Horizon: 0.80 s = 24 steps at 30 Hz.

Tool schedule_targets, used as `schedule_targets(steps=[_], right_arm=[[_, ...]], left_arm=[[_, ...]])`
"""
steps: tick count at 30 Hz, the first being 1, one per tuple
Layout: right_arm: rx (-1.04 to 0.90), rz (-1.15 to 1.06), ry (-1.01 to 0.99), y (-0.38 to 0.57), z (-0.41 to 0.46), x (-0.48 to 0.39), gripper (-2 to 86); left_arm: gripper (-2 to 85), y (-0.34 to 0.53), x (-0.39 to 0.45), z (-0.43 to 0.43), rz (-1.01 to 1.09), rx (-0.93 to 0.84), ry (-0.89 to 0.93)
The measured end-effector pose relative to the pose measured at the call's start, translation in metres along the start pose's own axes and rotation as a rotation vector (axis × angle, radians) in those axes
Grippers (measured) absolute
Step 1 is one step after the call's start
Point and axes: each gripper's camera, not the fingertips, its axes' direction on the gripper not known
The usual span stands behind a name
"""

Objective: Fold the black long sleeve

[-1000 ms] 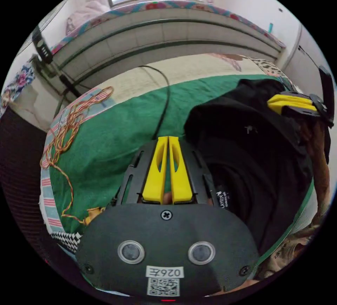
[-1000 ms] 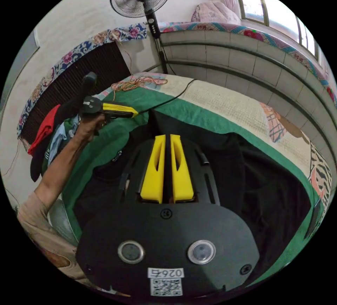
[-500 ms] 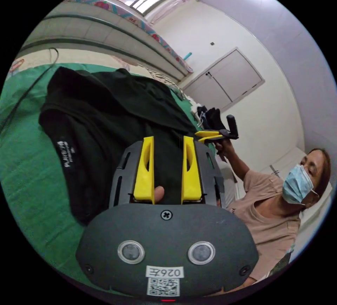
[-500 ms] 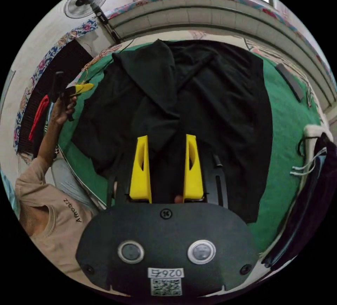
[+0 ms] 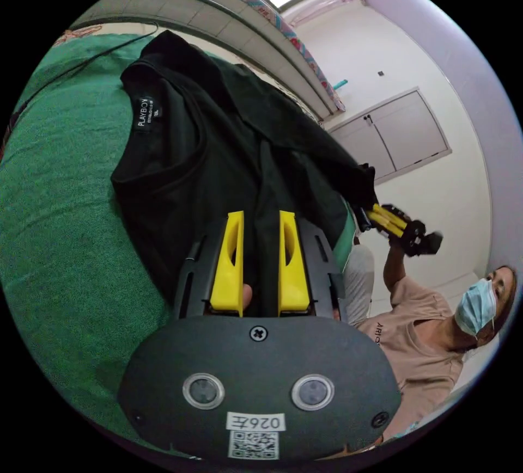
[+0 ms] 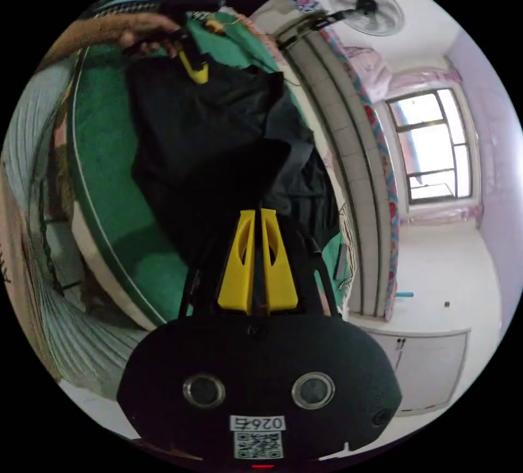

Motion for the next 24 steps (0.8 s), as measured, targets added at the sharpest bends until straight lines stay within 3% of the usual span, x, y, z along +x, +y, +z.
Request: schedule_targets(steps=[3,6,8,13,18,20,22,24], right_arm=[[-0.052,-0.058,-0.068,0.003,0.008,-0.017,2.1],[-0.02,0.022,-0.277,0.007,0.012,0.011,7.9],[0.048,0.116,-0.454,0.006,0.02,0.052,9.0],[0.203,0.399,-0.668,-0.01,0.079,0.154,6.5],[0.299,0.634,-0.868,-0.049,0.174,0.24,5.3],[0.27,0.714,-0.836,-0.08,0.221,0.27,6.1],[0.234,0.767,-0.814,-0.105,0.256,0.29,7.4],[0.208,0.824,-0.813,-0.126,0.289,0.308,8.3]], left_arm=[[10.2,-0.003,-0.008,-0.017,-0.007,0.064,0.022],[10.7,-0.015,-0.014,-0.029,0.006,0.091,0.055],[11.6,-0.03,-0.02,-0.038,0.011,0.115,0.047],[16.5,-0.103,-0.042,-0.055,-0.002,0.204,-0.027],[23.1,-0.176,-0.071,-0.035,-0.08,0.129,-0.199],[21.8,-0.197,-0.083,-0.021,-0.098,0.091,-0.205],[8.0,-0.215,-0.097,-0.011,-0.102,0.051,-0.135],[0.3,-0.217,-0.103,-0.021,-0.089,0.13,-0.133]])
